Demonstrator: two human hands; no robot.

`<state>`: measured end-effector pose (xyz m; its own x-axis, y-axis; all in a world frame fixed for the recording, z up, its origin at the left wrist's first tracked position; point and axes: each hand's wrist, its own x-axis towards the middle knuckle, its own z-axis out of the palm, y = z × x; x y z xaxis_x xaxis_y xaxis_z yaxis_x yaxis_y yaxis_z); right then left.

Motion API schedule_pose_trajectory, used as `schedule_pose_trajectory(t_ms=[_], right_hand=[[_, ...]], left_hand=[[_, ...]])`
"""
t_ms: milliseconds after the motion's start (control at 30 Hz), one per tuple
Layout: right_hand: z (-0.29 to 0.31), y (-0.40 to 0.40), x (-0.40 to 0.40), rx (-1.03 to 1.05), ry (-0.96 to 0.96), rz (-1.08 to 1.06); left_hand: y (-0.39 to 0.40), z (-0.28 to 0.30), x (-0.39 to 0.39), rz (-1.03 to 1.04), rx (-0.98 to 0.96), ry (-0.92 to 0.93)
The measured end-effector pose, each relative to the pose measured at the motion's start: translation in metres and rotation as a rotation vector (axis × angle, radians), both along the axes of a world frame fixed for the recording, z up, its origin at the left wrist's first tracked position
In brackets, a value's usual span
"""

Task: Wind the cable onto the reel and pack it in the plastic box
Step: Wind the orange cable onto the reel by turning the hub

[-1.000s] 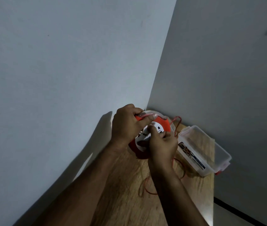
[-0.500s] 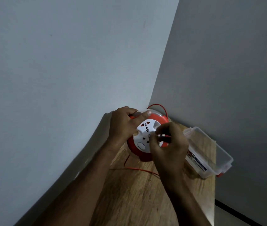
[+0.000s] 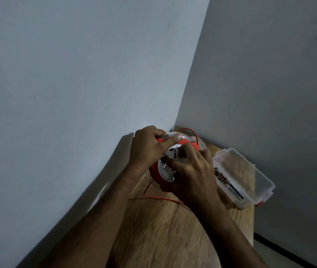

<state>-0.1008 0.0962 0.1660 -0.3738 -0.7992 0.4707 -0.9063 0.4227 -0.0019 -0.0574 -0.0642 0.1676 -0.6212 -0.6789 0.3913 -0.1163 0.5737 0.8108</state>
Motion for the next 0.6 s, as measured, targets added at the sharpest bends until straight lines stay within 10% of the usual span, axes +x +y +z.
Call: schedule_pose_trajectory(t_ms=[600], right_hand=[[-0.008,-0.022,0.014,-0.634,-0.628,-0.237]], left_hand=[[0.0,0.004,0.002,0.065,-0.05,0.016]])
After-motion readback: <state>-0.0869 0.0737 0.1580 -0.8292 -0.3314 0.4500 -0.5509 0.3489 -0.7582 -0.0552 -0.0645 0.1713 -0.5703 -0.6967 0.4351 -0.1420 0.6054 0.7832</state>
